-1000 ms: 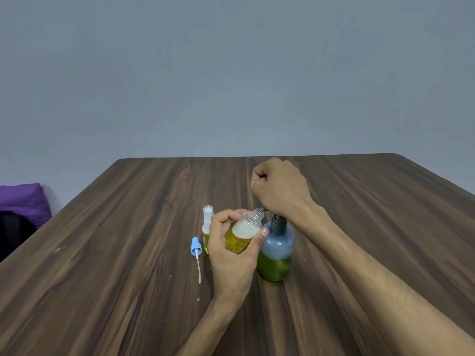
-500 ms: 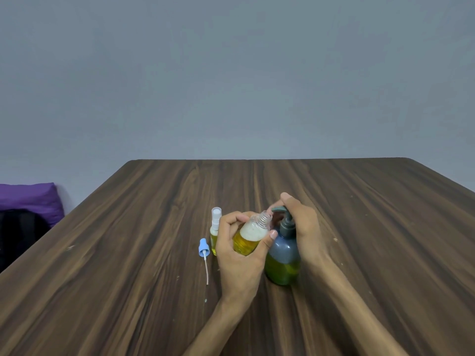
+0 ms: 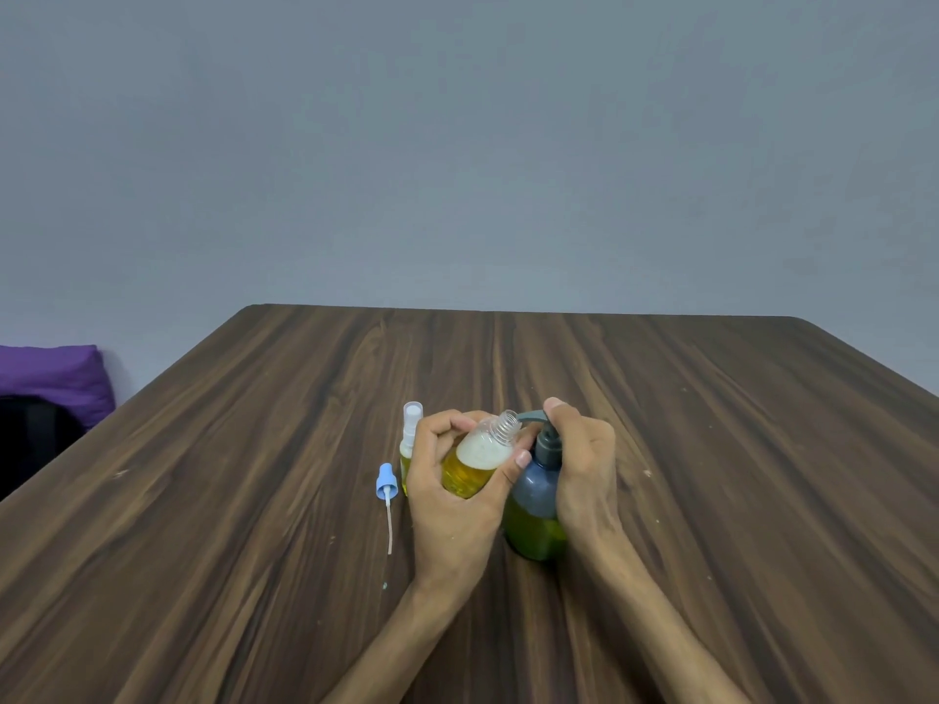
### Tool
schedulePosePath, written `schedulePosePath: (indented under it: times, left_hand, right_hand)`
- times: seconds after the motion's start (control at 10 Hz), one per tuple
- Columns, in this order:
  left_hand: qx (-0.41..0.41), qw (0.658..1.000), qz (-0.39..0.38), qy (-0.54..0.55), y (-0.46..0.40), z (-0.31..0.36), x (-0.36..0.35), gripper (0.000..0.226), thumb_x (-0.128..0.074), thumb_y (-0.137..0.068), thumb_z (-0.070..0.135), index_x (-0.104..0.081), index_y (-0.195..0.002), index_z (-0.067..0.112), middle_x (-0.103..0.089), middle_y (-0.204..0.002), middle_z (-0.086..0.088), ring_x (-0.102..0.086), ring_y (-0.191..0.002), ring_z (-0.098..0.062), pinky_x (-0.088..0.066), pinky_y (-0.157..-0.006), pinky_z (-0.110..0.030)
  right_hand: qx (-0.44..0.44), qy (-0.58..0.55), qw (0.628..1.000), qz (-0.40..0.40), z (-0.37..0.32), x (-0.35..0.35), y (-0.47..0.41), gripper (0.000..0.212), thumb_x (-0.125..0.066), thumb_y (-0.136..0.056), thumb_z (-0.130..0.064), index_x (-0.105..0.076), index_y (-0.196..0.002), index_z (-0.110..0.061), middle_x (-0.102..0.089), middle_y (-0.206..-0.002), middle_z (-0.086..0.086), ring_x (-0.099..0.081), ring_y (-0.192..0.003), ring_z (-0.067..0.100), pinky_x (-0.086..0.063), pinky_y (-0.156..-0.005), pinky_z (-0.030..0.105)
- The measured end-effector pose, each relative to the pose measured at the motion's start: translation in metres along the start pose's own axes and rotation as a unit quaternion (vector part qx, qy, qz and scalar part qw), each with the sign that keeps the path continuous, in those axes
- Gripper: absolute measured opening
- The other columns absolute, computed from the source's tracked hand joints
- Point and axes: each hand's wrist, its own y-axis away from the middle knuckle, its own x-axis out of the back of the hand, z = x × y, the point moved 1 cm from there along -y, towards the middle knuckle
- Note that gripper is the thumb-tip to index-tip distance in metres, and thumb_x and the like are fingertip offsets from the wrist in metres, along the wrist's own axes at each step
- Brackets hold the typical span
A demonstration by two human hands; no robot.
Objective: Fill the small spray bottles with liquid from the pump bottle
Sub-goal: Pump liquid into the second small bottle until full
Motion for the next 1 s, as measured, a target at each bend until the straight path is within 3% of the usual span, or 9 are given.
schedulePosePath:
  times: [0.1, 0.2, 0.5, 0.6, 0.9, 1.0]
  left_hand:
    - [0.004, 1.0, -0.001, 0.0, 0.0, 0.0003, 0.0, 0.045, -0.091, -0.077, 0.008, -0.06, -0.109, 0.013, -0.074, -0.11, -0.01, -0.074, -0.109, -0.03, -0.061, -0.092, -0.03]
    - [0.004, 1.0, -0.002, 0.001, -0.0003, -0.0007, 0.0008, 0.045, -0.091, -0.077, 0.007, -0.06, -0.109, 0.013, -0.074, -0.111, -0.01, -0.074, -0.11, -0.031, -0.061, -0.092, -0.031]
    - [-0.002, 1.0, 0.0, -0.002, 0.0004, -0.0008, 0.0004, 0.045, -0.091, -0.076, 0.008, -0.06, -0.108, 0.013, -0.075, -0.11, -0.008, -0.074, -0.109, -0.03, -0.06, -0.09, -0.026]
    - [-0.008, 1.0, 0.0, -0.004, 0.0007, -0.0009, 0.0003, 0.045, -0.091, -0.076, 0.009, -0.061, -0.108, 0.015, -0.074, -0.109, -0.008, -0.074, -0.109, -0.029, -0.06, -0.09, -0.025]
    - [0.012, 0.999, -0.026, 0.027, -0.0006, -0.0017, -0.0009, 0.046, -0.089, -0.082, 0.005, -0.06, -0.11, 0.025, -0.072, -0.116, -0.013, -0.072, -0.112, -0.034, -0.06, -0.094, -0.03]
    - [0.003, 0.999, -0.031, 0.024, -0.0021, -0.0026, 0.0, 0.045, -0.087, -0.082, 0.006, -0.061, -0.11, 0.029, -0.072, -0.116, -0.013, -0.072, -0.114, -0.036, -0.06, -0.096, -0.034]
  right_hand:
    - [-0.046, -0.014, 0.999, -0.001, 0.0016, -0.0044, -0.004, 0.042, -0.059, -0.08, -0.048, -0.072, -0.048, -0.025, -0.061, -0.052, -0.001, -0.057, -0.063, 0.03, -0.048, -0.07, 0.049]
    - [-0.024, -0.014, 1.0, -0.009, 0.0014, -0.005, -0.0024, 0.037, -0.061, -0.078, -0.052, -0.073, -0.051, -0.03, -0.062, -0.054, -0.003, -0.057, -0.067, 0.033, -0.048, -0.069, 0.049]
    - [-0.034, -0.018, 0.999, -0.015, -0.0059, -0.007, -0.0004, 0.036, -0.06, -0.07, -0.057, -0.073, -0.048, -0.032, -0.062, -0.05, -0.005, -0.057, -0.063, 0.026, -0.048, -0.072, 0.048]
    - [-0.039, -0.024, 0.999, -0.015, -0.0032, -0.0058, -0.0018, 0.039, -0.059, -0.066, -0.064, -0.073, -0.05, -0.031, -0.063, -0.054, -0.005, -0.058, -0.069, 0.033, -0.049, -0.073, 0.051]
    - [-0.024, 0.017, 0.999, -0.033, -0.0067, -0.0042, 0.0027, 0.039, -0.057, -0.075, -0.063, -0.073, -0.054, -0.034, -0.064, -0.055, -0.003, -0.061, -0.063, 0.025, -0.054, -0.068, 0.059]
    - [0.008, 0.031, 0.998, -0.046, -0.0072, -0.0035, 0.0058, 0.04, -0.056, -0.08, -0.058, -0.072, -0.053, -0.033, -0.062, -0.052, -0.004, -0.057, -0.054, 0.015, -0.048, -0.064, 0.046]
